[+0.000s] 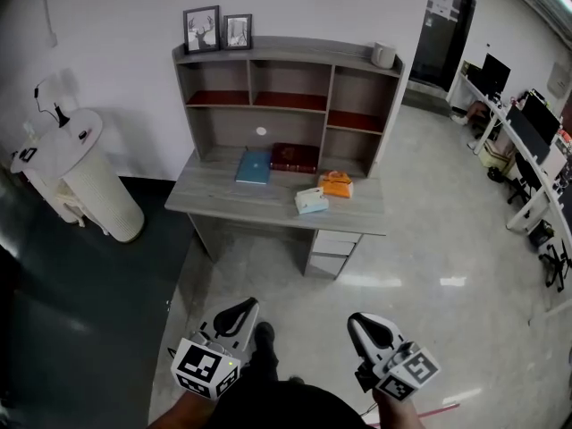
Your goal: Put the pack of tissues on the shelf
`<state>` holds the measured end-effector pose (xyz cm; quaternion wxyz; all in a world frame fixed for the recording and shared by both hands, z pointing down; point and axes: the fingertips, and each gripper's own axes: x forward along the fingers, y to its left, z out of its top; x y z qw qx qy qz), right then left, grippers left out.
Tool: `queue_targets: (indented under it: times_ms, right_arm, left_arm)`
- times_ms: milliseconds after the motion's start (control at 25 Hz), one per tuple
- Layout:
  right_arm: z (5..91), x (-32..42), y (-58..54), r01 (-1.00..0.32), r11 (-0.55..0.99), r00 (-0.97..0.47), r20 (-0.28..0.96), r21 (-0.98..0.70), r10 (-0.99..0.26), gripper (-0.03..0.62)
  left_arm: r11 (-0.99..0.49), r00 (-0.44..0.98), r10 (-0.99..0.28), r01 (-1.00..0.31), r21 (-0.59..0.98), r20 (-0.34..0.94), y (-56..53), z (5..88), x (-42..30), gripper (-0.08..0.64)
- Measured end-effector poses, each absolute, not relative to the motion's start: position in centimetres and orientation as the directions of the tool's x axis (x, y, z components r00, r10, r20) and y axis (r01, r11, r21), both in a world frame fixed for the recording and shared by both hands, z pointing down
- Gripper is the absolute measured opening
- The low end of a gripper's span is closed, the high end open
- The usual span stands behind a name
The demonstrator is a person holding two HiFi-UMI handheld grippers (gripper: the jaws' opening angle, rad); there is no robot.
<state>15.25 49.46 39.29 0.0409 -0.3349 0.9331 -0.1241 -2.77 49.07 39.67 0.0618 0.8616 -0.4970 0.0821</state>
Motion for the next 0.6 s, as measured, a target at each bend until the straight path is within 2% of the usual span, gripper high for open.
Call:
queue_targets:
  times_ms: [600]
  right_arm:
    - [38.2,7.6,30.4,-0.671,0.699,-0.726,0.024,-0.248,-0.688,0.021]
  left_arm:
    - [-0.567,0.563,-0.809,-0.823,0.028,0.169,29.1,38.7,-9.8,0.021]
